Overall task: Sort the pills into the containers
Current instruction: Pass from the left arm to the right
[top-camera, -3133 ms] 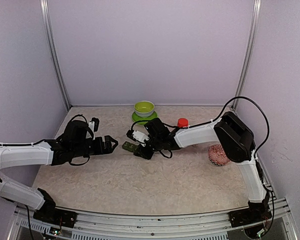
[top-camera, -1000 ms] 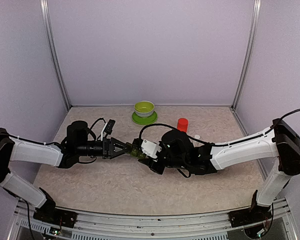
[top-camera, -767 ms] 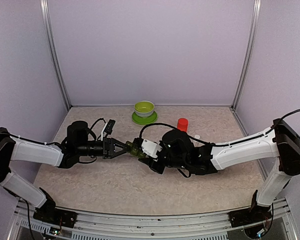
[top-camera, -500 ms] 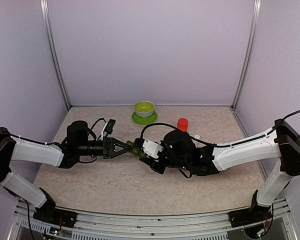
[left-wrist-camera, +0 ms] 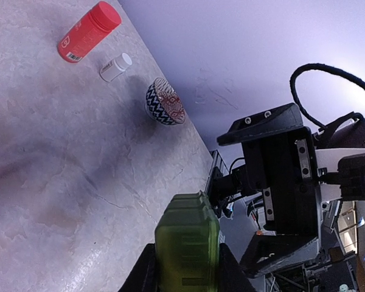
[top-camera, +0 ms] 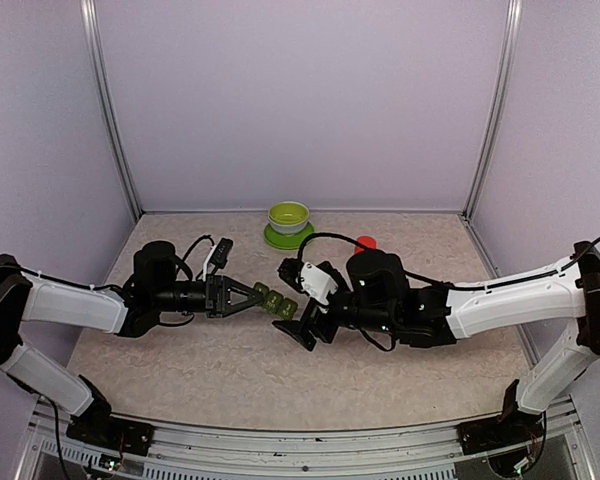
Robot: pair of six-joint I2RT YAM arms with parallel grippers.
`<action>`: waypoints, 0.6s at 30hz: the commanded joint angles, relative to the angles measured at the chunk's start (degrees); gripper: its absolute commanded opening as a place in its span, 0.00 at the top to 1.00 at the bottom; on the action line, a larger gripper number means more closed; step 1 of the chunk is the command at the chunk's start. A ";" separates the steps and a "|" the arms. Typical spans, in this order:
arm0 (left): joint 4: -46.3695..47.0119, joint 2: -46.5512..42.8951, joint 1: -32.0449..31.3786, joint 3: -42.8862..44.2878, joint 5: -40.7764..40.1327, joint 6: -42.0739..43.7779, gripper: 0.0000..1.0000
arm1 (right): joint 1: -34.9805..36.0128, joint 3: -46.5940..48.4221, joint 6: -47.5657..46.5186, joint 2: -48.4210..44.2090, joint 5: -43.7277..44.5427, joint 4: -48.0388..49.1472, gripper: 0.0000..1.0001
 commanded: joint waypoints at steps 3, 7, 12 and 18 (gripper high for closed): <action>1.17 -1.91 -0.72 0.92 2.47 2.40 0.80 | -3.03 0.00 14.33 -3.59 -14.14 -2.04 0.01; 1.47 -2.53 -1.42 1.07 3.08 3.03 0.80 | -5.90 -0.97 22.82 -4.60 -22.21 -1.04 0.03; 1.87 -2.97 -2.31 1.06 3.24 3.22 0.80 | -7.39 -1.31 29.94 -5.61 -26.29 -1.43 0.06; 4.64 -3.90 -2.77 0.55 3.45 1.84 0.80 | -8.41 -1.34 36.45 -5.13 -27.76 -2.11 0.08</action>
